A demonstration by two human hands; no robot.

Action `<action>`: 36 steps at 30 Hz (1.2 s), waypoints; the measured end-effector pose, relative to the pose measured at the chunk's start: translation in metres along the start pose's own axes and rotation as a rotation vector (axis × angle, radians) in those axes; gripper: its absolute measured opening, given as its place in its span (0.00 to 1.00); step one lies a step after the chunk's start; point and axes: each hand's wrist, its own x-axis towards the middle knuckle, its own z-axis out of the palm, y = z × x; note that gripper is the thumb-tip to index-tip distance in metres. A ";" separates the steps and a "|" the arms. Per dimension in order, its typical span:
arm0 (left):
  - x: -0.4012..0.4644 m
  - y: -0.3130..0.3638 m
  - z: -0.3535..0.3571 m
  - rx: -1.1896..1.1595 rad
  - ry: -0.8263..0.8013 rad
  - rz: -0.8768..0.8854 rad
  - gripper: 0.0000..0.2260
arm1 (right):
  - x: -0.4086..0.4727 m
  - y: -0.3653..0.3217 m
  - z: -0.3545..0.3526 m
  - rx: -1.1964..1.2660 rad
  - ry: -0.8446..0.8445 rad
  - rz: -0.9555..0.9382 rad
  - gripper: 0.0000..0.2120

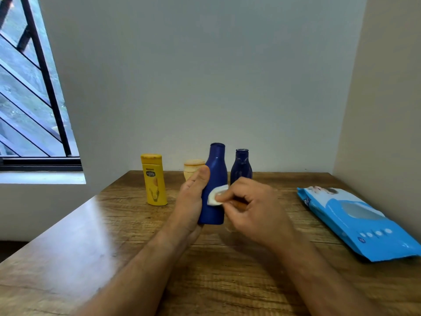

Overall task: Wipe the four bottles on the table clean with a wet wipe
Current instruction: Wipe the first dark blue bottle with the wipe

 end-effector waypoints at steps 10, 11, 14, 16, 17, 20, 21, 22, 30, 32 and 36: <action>-0.006 -0.002 0.006 0.161 -0.152 -0.103 0.14 | 0.006 0.006 -0.011 0.062 0.393 0.178 0.12; -0.006 -0.001 0.005 0.129 -0.134 -0.092 0.14 | 0.005 0.005 -0.009 0.047 0.358 0.150 0.12; -0.004 0.003 0.001 0.025 -0.048 -0.047 0.15 | 0.001 0.002 -0.004 0.005 0.172 0.036 0.12; -0.002 0.006 -0.003 0.006 0.004 -0.024 0.18 | -0.001 0.002 -0.002 0.018 0.023 -0.022 0.12; -0.001 0.007 -0.004 0.006 0.020 -0.011 0.19 | -0.001 0.002 -0.002 0.030 -0.032 -0.036 0.11; 0.000 0.008 -0.003 0.015 0.038 0.034 0.23 | -0.002 0.001 -0.001 0.008 0.026 -0.066 0.10; -0.001 0.007 -0.002 0.023 0.028 0.039 0.25 | 0.000 0.000 -0.002 0.001 0.106 -0.047 0.10; -0.002 0.006 -0.001 0.038 0.009 0.032 0.24 | 0.002 0.001 -0.003 0.011 0.195 -0.003 0.11; -0.004 0.003 0.001 0.103 0.020 -0.016 0.19 | 0.003 0.000 -0.007 0.250 0.158 0.121 0.10; -0.002 0.003 0.000 0.060 0.052 -0.013 0.24 | 0.001 0.000 -0.004 0.275 0.024 0.079 0.09; -0.001 0.003 0.000 0.049 0.045 0.014 0.24 | 0.001 0.004 -0.003 0.204 0.041 0.055 0.10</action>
